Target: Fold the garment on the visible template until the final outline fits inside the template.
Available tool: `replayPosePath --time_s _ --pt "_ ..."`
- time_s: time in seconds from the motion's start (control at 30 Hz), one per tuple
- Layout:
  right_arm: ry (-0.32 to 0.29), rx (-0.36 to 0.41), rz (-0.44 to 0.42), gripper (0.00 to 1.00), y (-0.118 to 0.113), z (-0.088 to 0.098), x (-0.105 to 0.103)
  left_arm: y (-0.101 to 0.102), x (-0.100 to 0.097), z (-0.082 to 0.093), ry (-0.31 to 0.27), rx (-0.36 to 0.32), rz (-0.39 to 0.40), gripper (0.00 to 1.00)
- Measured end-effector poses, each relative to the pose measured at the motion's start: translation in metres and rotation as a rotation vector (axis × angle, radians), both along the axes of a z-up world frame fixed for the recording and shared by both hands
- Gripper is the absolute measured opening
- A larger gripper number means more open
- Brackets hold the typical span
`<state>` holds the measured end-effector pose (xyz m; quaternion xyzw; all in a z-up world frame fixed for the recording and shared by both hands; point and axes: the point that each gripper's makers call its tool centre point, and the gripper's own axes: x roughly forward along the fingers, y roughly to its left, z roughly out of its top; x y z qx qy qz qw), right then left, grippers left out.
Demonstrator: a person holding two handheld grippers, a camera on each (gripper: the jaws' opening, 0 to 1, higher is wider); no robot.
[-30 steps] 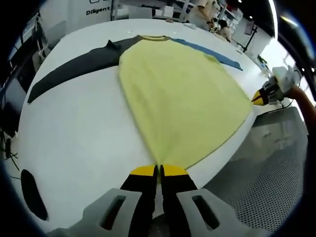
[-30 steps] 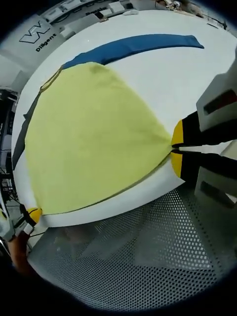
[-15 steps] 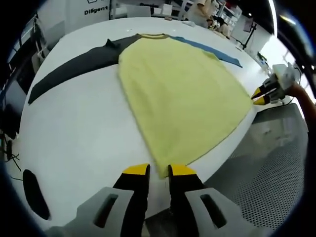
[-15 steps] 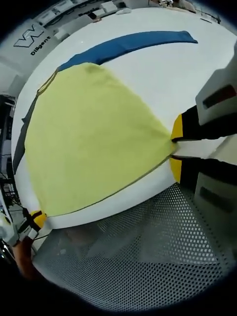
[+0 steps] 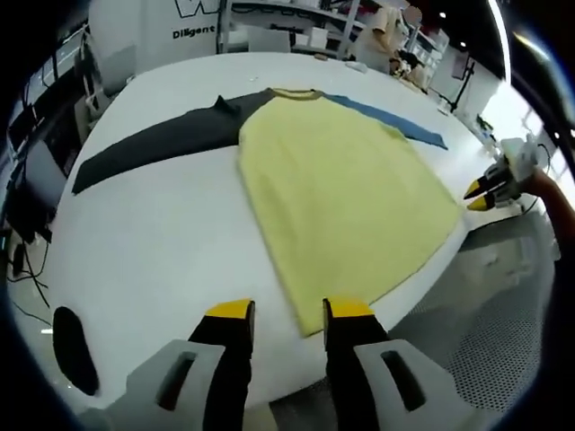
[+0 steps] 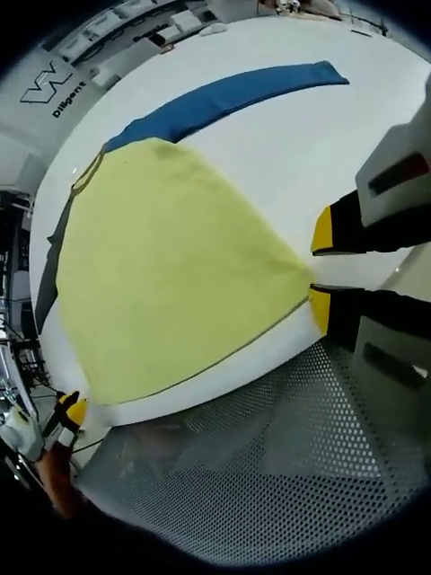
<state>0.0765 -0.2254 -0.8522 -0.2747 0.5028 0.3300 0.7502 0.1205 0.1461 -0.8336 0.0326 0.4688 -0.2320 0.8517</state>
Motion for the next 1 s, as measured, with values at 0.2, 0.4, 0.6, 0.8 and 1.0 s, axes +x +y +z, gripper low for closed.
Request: replayPosePath --time_s 0.2,0.4,0.6,0.8,1.0 --pt "-0.031 0.010 -0.006 0.09 0.002 0.007 0.008 -0.015 0.020 0.022 -0.149 -0.058 0.032 0.36" --pt "-0.093 0.031 -0.028 0.09 0.004 0.018 0.025 -0.028 0.037 0.042 -0.272 -0.115 0.078 0.44" --pt "-0.147 0.054 -0.047 0.09 0.009 0.026 0.041 -0.042 0.050 0.057 -0.375 -0.169 0.118 0.48" --pt "-0.222 0.091 -0.100 0.09 0.009 0.038 0.064 -0.055 0.054 0.069 -0.463 -0.180 0.105 0.49" --pt "-0.303 0.122 -0.154 0.09 0.004 0.050 0.090 -0.060 0.054 0.063 -0.453 -0.167 0.070 0.48"
